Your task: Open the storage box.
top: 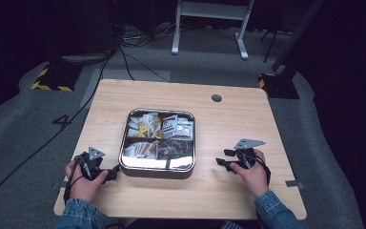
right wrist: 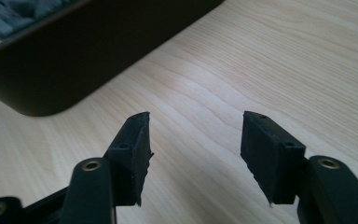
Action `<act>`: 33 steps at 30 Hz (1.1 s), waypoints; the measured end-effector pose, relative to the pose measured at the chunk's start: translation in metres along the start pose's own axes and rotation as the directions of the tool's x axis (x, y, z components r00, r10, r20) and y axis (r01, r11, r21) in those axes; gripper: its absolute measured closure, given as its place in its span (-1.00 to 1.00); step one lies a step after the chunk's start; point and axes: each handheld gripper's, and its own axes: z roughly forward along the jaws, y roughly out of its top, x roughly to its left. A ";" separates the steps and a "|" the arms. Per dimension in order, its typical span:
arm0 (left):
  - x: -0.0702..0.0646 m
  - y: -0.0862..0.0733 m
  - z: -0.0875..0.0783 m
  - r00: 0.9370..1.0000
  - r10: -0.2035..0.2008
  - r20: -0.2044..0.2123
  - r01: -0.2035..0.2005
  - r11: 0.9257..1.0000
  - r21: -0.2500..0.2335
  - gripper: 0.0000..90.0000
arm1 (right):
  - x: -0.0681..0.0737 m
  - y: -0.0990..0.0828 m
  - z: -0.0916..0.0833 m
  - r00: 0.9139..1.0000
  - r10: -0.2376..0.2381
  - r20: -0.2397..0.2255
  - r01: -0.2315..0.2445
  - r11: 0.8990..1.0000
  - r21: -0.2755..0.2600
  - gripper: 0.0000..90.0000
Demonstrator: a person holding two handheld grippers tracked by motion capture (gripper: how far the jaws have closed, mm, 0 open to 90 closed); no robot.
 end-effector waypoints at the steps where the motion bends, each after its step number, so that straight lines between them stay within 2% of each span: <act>1: 0.000 0.000 -0.002 1.000 -0.006 0.000 0.006 1.000 -0.001 -0.78 | 0.001 0.002 -0.001 1.000 0.005 -0.011 -0.005 1.000 -0.001 -0.01; 3: -0.001 0.001 -0.004 1.000 -0.006 -0.002 0.006 1.000 0.011 -0.61 | 0.004 0.007 -0.003 0.999 0.002 -0.034 -0.002 1.000 -0.001 0.00; 7: -0.004 0.001 -0.007 1.000 -0.006 0.008 0.006 1.000 0.028 -0.56 | 0.013 0.020 -0.004 0.998 -0.028 -0.060 0.028 1.000 -0.014 0.01; 12: -0.005 0.003 -0.013 1.000 -0.016 0.012 0.016 1.000 0.003 -0.46 | 0.029 0.040 -0.001 0.991 -0.095 -0.098 0.094 0.995 -0.012 0.01; 16: -0.003 0.002 -0.015 0.999 -0.038 0.019 0.038 0.999 -0.004 -0.43 | 0.035 0.056 0.000 0.986 -0.114 -0.121 0.113 0.993 -0.013 0.01; 19: -0.003 0.000 -0.012 0.999 -0.044 0.032 0.043 0.999 0.019 -0.44 | 0.038 0.067 0.000 0.984 -0.128 -0.126 0.127 0.992 -0.018 0.00; 23: -0.003 -0.002 -0.011 0.998 -0.044 0.036 0.043 0.999 0.014 -0.46 | 0.045 0.081 0.003 0.978 -0.152 -0.144 0.151 0.988 -0.020 -0.01; 26: -0.003 -0.004 -0.008 0.999 -0.020 0.035 0.020 1.000 -0.008 -0.53 | 0.048 0.091 0.007 0.974 -0.163 -0.156 0.163 0.987 -0.018 -0.04; 28: -0.004 -0.005 -0.005 1.000 0.014 0.024 -0.014 1.000 -0.020 -0.60 | 0.050 0.098 0.012 0.971 -0.173 -0.164 0.171 0.985 -0.023 -0.05; 33: -0.005 -0.004 -0.004 1.000 0.015 0.022 -0.014 1.000 -0.016 -0.65 | 0.053 0.112 0.022 0.969 -0.172 -0.177 0.170 0.985 -0.027 -0.07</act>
